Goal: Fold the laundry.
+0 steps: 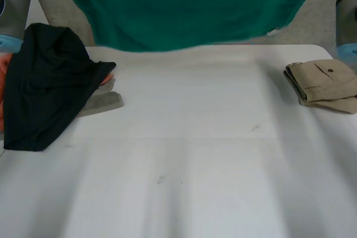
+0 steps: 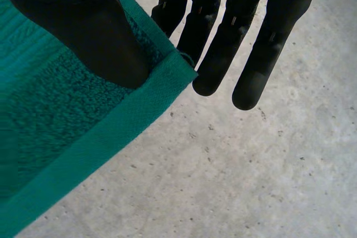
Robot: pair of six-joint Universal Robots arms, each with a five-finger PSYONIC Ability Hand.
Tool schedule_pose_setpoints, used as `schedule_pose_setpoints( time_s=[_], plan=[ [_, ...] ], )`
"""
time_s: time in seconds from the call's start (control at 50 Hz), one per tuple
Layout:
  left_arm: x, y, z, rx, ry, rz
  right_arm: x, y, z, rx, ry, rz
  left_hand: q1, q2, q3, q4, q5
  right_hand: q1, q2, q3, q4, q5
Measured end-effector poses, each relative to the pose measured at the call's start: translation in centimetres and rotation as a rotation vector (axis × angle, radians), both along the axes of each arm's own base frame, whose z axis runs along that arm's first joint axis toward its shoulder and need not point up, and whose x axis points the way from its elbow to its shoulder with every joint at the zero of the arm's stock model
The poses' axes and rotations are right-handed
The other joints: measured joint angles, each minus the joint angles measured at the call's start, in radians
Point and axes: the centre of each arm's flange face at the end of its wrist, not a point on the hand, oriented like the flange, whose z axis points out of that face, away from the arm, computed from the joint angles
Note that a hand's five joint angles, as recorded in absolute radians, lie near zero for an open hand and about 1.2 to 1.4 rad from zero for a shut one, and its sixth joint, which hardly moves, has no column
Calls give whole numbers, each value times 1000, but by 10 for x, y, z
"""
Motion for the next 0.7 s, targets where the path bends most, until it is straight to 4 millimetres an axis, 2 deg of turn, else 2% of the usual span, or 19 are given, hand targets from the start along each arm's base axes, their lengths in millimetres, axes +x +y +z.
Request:
schedule_pose_setpoints(
  time_s=[0.06,0.16,0.28,0.32,0.36,0.46,0.52,0.56,0.7],
  plan=[
    [2,-2,-14,51,-5,1,2,1,-12,46,17,12,0,0,0,0,0,0,0,0,0,0],
    [5,-6,-56,176,-49,6,4,2,-47,172,58,27,0,0,0,0,0,0,0,0,0,0],
    [7,-2,-130,367,-149,-6,4,6,-109,371,117,49,0,0,0,0,0,0,0,0,0,0],
    [8,5,-167,458,-204,-22,3,11,-139,466,146,59,0,0,0,0,0,0,0,0,0,0],
    [9,12,-192,522,-245,-37,1,16,-161,540,170,63,0,0,0,0,0,0,0,0,0,0],
    [11,39,-240,655,-352,-75,-7,37,-206,727,245,68,0,0,0,0,0,0,0,0,0,0],
    [14,60,-253,715,-422,-89,-15,54,-220,833,300,64,0,0,0,0,0,0,0,0,0,0],
    [17,74,-254,748,-464,-92,-20,64,-222,889,334,61,0,0,0,0,0,0,0,0,0,0],
    [32,136,-234,927,-642,-96,-49,117,-209,1112,520,57,0,0,0,0,0,0,0,0,0,0]
  ],
)
